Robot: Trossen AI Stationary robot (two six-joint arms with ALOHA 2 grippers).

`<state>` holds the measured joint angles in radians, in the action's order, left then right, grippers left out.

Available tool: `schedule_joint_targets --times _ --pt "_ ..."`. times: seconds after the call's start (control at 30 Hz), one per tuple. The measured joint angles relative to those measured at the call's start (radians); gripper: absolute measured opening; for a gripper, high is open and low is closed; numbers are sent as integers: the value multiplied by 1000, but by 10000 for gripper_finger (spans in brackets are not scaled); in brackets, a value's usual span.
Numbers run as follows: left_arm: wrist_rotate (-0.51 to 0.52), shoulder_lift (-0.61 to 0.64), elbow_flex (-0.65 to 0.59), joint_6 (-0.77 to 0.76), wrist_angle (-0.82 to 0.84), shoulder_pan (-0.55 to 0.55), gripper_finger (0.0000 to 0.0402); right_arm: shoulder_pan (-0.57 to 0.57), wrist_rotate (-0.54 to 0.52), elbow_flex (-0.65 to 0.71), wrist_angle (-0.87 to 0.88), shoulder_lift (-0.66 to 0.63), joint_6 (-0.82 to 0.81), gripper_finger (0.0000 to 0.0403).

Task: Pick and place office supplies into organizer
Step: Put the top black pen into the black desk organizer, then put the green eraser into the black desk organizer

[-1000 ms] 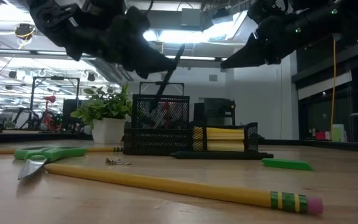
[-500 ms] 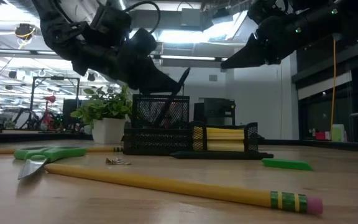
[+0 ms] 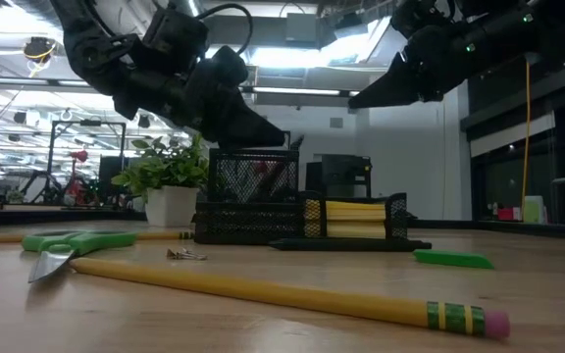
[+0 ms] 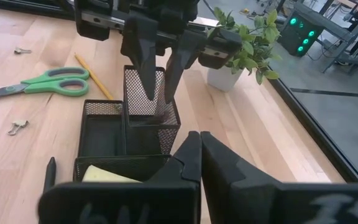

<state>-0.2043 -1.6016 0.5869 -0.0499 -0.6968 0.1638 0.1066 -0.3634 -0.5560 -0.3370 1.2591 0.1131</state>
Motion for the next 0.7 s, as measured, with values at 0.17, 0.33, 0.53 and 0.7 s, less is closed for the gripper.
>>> schedule_joint_targets --times 0.17,0.33,0.53,0.7 --pt "0 0 0 18 0 -12 89 0 0 0 2 0 0 7" --pt "0 22 0 18 1 -13 99 0 0 0 7 0 0 7" --pt "0 107 0 53 22 -13 96 0 0 0 15 0 0 7" --pt "1 190 0 66 74 -18 97 0 0 0 20 0 2 7"
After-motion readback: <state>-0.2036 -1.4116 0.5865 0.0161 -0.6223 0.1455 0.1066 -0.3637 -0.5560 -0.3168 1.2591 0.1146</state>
